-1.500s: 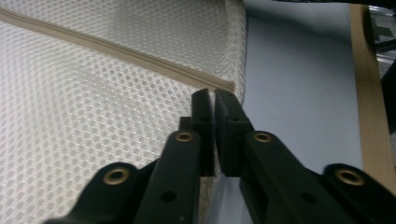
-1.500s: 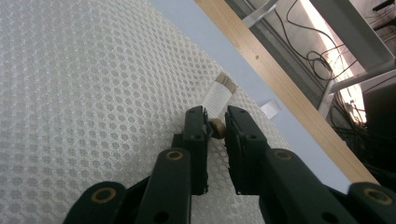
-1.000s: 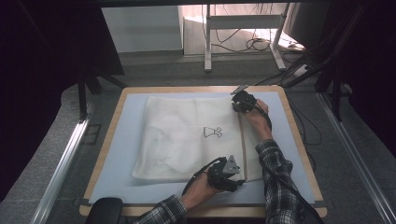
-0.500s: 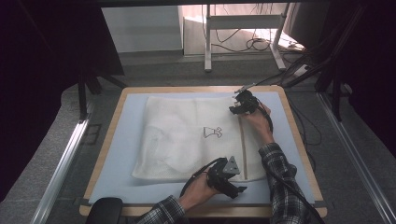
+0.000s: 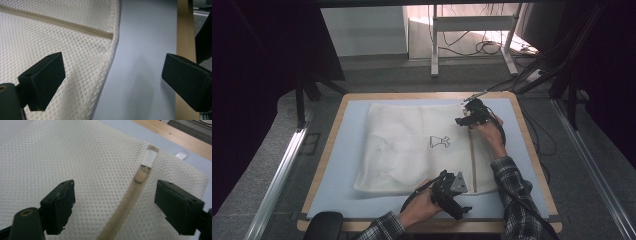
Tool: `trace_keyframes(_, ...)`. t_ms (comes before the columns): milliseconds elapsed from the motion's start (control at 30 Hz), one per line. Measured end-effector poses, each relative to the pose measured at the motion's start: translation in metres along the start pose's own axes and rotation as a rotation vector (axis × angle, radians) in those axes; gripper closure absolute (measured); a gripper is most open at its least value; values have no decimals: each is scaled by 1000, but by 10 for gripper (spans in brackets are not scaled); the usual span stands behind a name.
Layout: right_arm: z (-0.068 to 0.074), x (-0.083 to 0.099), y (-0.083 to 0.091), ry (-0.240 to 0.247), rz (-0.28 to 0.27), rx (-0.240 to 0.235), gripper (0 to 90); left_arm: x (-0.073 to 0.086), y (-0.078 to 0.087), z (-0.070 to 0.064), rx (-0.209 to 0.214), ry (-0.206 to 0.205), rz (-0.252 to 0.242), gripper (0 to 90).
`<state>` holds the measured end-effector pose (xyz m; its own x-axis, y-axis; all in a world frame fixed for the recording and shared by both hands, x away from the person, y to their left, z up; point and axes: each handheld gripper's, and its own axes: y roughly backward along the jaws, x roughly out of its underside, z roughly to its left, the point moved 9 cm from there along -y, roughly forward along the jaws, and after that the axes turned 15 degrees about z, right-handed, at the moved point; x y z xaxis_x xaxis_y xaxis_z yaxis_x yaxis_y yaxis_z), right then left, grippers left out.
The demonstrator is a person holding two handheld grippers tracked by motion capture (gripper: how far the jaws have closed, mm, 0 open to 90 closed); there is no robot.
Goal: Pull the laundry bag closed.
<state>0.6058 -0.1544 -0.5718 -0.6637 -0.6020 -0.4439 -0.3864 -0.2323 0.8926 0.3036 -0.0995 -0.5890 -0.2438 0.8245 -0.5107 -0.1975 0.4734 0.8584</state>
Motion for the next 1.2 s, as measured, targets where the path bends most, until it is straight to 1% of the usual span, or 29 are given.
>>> trace_keyframes(67,5,0,1,3,0,-10,130,2,1,2,3,-4,-7,40)
trace_keyframes(100,7,-1,1,5,-2,-15,121,2,2,2,11,-2,-10,40)
trace_keyframes(200,13,-1,4,4,-5,-37,89,4,3,4,45,20,-20,38)
trace_keyframes(233,14,-1,5,1,-3,-40,82,4,4,4,59,37,-37,38)
trace_keyframes(333,13,1,9,-15,-4,-45,54,5,8,4,84,49,-53,36)
trace_keyframes(367,13,2,10,-25,-4,-52,47,5,9,4,85,55,-53,36)
trace_keyframes(400,13,4,10,-23,-1,-55,44,5,10,4,87,59,-52,36)
trace_keyframes(467,10,7,12,-30,6,-39,42,4,12,4,86,62,-55,35)
trace_keyframes(500,9,9,13,-33,11,-39,43,4,14,5,85,62,-59,35)
trace_keyframes(567,10,12,15,-35,14,-58,43,5,16,5,80,61,-60,35)
trace_keyframes(633,11,15,18,-39,18,-67,41,5,17,6,76,68,-67,28)
trace_keyframes(700,11,17,20,-28,16,-70,37,7,18,7,78,69,-62,28)
trace_keyframes(767,12,19,23,-29,13,-75,36,8,19,8,66,69,-61,28)
trace_keyframes(867,14,20,28,-27,0,-82,32,10,20,9,62,74,-58,24)
trace_keyframes(933,19,21,32,-24,0,-92,29,11,21,10,56,72,-54,22)
trace_keyframes(1033,25,21,36,-1,0,-85,20,13,22,10,52,69,-51,22)
trace_keyframes(1200,38,23,43,23,-11,-89,9,18,25,13,45,75,-43,24)
